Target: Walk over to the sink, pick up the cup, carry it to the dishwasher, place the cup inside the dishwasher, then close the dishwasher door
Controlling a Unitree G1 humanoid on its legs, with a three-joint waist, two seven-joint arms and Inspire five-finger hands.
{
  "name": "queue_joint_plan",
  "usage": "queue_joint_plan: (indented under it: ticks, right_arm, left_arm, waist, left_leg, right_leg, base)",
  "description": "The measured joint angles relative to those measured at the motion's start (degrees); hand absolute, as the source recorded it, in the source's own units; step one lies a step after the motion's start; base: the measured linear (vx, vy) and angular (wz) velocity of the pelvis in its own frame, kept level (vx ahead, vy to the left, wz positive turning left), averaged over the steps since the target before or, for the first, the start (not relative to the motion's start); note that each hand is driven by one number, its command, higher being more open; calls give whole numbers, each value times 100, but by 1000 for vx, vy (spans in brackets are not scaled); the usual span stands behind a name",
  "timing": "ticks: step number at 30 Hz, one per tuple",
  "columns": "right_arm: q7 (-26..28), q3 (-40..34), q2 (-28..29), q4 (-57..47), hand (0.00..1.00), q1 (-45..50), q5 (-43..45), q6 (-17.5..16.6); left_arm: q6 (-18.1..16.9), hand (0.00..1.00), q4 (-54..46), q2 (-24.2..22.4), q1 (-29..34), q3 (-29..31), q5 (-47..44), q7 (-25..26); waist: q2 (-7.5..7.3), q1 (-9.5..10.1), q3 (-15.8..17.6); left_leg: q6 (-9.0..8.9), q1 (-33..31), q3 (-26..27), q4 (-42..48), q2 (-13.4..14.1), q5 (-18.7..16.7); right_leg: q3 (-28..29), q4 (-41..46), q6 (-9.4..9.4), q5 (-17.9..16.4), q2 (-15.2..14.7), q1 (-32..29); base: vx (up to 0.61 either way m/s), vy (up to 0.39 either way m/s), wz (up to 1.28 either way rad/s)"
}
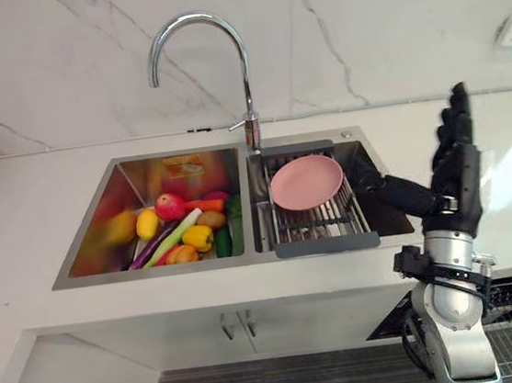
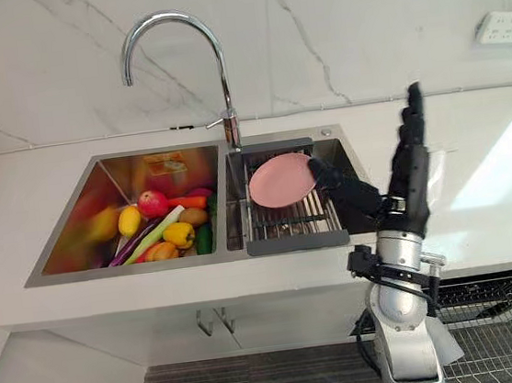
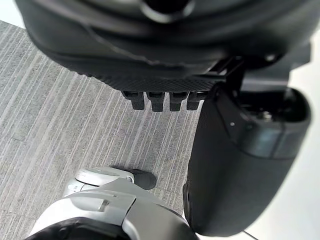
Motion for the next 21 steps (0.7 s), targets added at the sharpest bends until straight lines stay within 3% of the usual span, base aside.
queue_joint_plan:
  ticks: [4, 5, 15, 21]
  right_arm:
    - [552, 103, -5, 463, 100, -220, 1275, -6]
    - [1435, 73, -19, 1268, 100, -825, 2142, 21]
    - [1435, 73, -127, 1381, 100, -824, 2160, 25]
    - [1349, -71, -201, 1686, 100, -824, 1648, 408]
  left_arm:
    - [-14, 100, -6, 15, 5, 4, -44, -25]
    - [-140, 100, -240, 170, 102, 137, -291, -74]
    - [-142, 100, -246, 162, 100, 140, -475, -162]
    - [-76, 100, -233, 108, 109, 280, -747, -255]
  waist:
    - [-54, 23, -1]
    - [-443, 277, 205]
    - [-366, 278, 226]
    - [-327, 294, 211]
  left_leg:
    - [17, 1, -34, -2, 0, 14]
    - [22, 98, -270, -4, 73, -1]
    - [-117, -147, -278, -2, 209, 81]
    - [-170, -105, 7, 28, 270, 154]
  right_leg:
    - [-46, -18, 1, -1, -3, 27]
    - [-307, -95, -11, 38, 48, 278]
    - [-590, -332, -62, 42, 146, 240]
    - [-743, -578, -53, 44, 166, 395]
  base:
    - [-19, -4, 3]
    - [0, 0, 0]
    - [-3, -21, 9]
    - [17, -21, 0]
